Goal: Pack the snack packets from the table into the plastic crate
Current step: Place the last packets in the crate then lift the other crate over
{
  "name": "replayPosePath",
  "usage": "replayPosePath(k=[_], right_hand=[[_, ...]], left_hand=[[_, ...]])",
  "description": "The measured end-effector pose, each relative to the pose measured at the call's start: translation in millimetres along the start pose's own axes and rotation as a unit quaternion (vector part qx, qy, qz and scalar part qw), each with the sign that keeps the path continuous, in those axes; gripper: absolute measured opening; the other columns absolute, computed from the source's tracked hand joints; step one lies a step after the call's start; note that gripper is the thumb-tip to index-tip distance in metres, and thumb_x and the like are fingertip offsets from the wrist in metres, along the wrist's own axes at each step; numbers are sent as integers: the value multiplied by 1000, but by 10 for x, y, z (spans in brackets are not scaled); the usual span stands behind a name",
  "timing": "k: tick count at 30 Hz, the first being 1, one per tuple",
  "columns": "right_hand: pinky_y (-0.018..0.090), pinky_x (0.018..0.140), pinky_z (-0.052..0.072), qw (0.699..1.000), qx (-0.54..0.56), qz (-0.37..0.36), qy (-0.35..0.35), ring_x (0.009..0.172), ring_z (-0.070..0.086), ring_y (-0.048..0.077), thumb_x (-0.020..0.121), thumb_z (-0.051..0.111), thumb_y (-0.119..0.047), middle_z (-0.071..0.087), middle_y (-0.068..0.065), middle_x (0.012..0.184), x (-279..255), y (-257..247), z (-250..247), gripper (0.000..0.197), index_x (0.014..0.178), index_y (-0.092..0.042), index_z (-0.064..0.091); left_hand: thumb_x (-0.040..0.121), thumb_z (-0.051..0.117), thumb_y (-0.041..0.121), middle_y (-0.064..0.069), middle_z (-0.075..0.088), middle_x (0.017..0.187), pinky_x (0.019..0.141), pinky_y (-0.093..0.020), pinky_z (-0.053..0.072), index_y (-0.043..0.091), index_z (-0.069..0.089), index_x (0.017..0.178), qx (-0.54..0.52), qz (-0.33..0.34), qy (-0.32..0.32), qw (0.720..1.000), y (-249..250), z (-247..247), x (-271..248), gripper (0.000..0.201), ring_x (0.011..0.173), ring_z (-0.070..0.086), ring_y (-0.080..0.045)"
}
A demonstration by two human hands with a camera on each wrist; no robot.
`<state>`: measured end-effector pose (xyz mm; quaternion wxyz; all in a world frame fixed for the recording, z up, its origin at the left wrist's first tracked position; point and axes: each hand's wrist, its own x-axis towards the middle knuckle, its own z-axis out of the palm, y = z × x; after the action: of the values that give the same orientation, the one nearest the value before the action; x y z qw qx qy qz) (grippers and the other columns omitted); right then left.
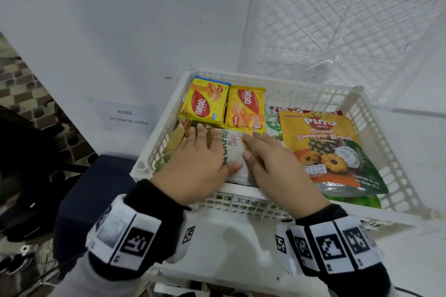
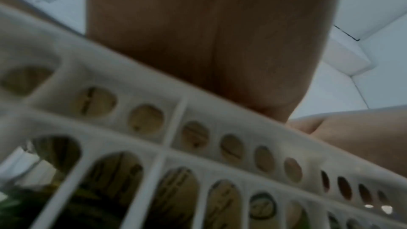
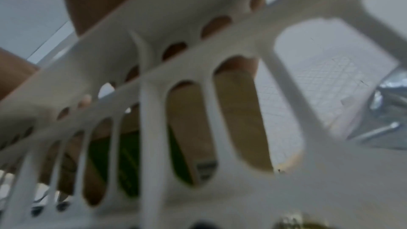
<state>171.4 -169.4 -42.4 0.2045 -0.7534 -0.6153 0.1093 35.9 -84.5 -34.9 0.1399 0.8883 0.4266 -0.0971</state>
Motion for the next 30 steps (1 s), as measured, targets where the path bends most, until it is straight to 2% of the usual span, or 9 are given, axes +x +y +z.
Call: replayPosePath(k=[3, 6, 10, 13, 15, 19, 22, 25, 30], right_hand=[[41, 116, 8, 993, -60, 60, -77, 144, 7, 34, 101, 30, -37, 17, 16, 155, 18, 30, 17, 52, 150, -29, 16], [44, 116, -1, 982, -46, 84, -164, 144, -8, 37, 102, 24, -32, -1, 21, 156, 74, 86, 22, 55, 150, -31, -2], [45, 115, -4, 973, -11, 94, -213, 142, -19, 36, 102, 23, -29, -13, 19, 156, 120, 116, 21, 57, 149, -34, -10], [45, 115, -3, 972, 0, 101, -213, 142, -18, 36, 102, 27, -28, -13, 18, 156, 127, 103, 12, 59, 148, -35, -9], [45, 115, -2, 969, 19, 101, -226, 142, -20, 33, 102, 31, -24, -14, 15, 156, 123, 110, -31, 62, 148, -36, -8], [42, 116, 0, 962, 60, 95, -250, 142, -21, 23, 96, 38, -5, -16, 8, 157, 84, 145, -163, 75, 148, -38, -4], [37, 117, 2, 965, 58, 93, -236, 144, -15, 17, 90, 38, 4, -11, 4, 158, 51, 147, -218, 80, 150, -30, -2], [29, 116, 8, 968, 46, 107, -221, 145, -4, 11, 89, 42, 3, -2, 0, 159, 31, 171, -258, 77, 152, -23, 4], [25, 113, 15, 968, 49, 125, -211, 144, 9, 8, 91, 49, -4, 5, -8, 158, 0, 186, -253, 75, 152, -25, 9]], left_hand=[[93, 19, 61, -20, -24, 152, 115, -46, -2, 24, -21, 146, -28, -4, -66, 997, -56, 50, 31, 76, 142, -19, -37], [95, 20, 59, -20, -29, 150, 115, -48, -3, 31, -28, 142, -58, -6, -115, 992, -119, 34, 105, 73, 140, -24, -35], [95, 26, 57, -20, -34, 148, 114, -48, -5, 37, -31, 139, -76, -4, -151, 986, -166, 19, 224, 75, 139, -26, -33], [96, 29, 53, -19, -33, 149, 115, -48, -4, 38, -30, 140, -78, 4, -156, 985, -168, 4, 244, 74, 140, -25, -33], [98, 35, 43, -19, -28, 151, 117, -50, -3, 39, -25, 142, -90, 16, -158, 983, -218, -58, 210, 74, 141, -24, -31], [92, 52, 11, 2, 10, 158, 118, -35, 15, 41, -6, 147, -66, 57, -141, 986, -377, -271, 127, 85, 146, 8, -16], [89, 47, -1, 2, 20, 156, 115, -34, 24, 38, -3, 148, -43, 40, -125, 990, -315, -293, 64, 87, 142, 23, -19], [89, 48, -2, 3, 26, 154, 109, -31, 31, 38, -1, 149, -42, 29, -118, 992, -295, -281, 70, 87, 137, 32, -20], [90, 55, 9, -1, 30, 152, 108, -35, 36, 35, -11, 148, -20, 19, -136, 990, -335, -315, 100, 91, 132, 38, -22]])
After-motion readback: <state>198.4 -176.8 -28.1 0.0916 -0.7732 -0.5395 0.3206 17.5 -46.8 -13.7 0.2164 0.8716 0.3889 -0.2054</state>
